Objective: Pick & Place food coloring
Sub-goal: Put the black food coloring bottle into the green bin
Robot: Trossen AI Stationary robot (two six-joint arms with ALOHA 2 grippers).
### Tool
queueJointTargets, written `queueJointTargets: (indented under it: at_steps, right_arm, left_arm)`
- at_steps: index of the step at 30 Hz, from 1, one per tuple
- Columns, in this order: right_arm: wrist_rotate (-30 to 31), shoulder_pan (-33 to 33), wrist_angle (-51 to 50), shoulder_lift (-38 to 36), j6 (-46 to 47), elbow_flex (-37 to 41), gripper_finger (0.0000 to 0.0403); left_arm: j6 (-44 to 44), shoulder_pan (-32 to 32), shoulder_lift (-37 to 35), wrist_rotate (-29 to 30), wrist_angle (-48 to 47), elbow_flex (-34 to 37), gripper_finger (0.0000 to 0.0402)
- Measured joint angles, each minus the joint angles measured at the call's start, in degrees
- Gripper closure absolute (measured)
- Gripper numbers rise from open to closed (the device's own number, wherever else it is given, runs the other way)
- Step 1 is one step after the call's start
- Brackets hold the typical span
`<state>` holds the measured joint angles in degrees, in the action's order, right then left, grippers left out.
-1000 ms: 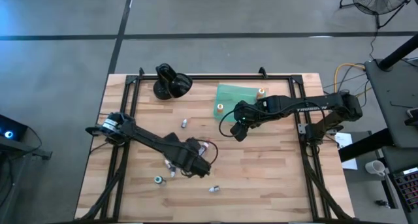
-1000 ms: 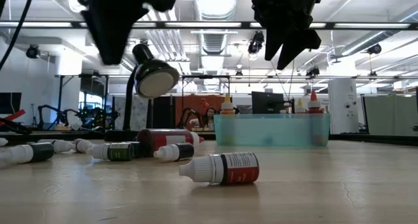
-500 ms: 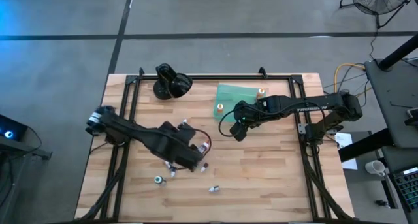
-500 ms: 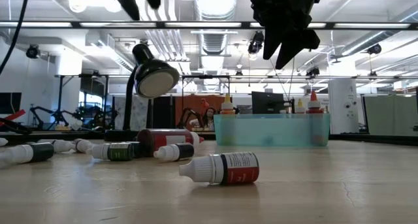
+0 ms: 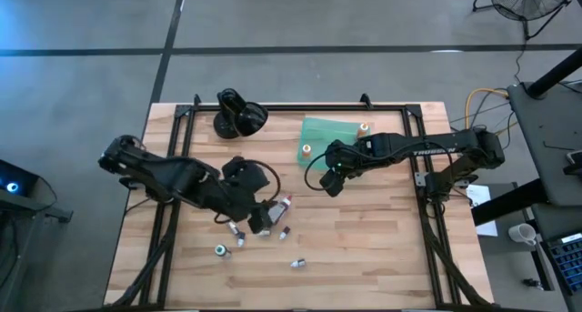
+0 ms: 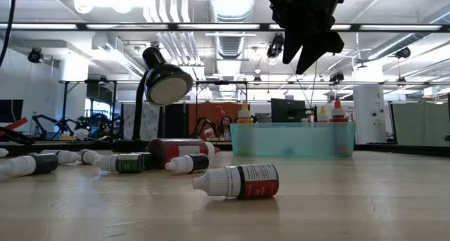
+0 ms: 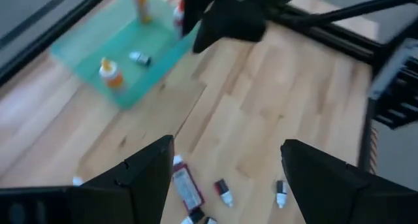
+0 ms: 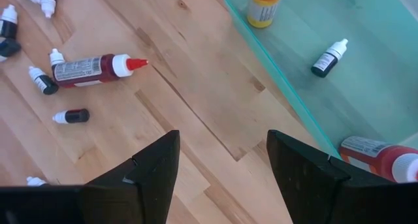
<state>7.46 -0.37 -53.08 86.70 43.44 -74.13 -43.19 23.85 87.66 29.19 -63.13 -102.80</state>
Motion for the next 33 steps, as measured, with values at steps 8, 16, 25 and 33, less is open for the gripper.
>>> queueJointTargets:
  at_steps: [8,16,25,33]
  right_arm:
    - [0.0,0.0,0.1,0.0,0.0,0.0,0.0179]
    - [0.0,0.0,1.0,0.0,0.0,0.0,0.0179]
    - [0.0,0.0,1.6,0.0,0.0,0.0,0.0179]
    - [0.0,0.0,1.6,0.0,0.0,0.0,0.0179]
  left_arm:
    - [20.0,-0.1,-4.5,-1.2,14.0,0.0,0.0147]
    - [33.7,-0.2,-8.1,-5.6,16.2,0.1,0.0147]
    - [40.6,-4.2,-17.0,-28.0,33.2,13.6,0.0147]
    - [32.1,-9.1,-29.9,-36.7,61.4,42.9,0.0147]
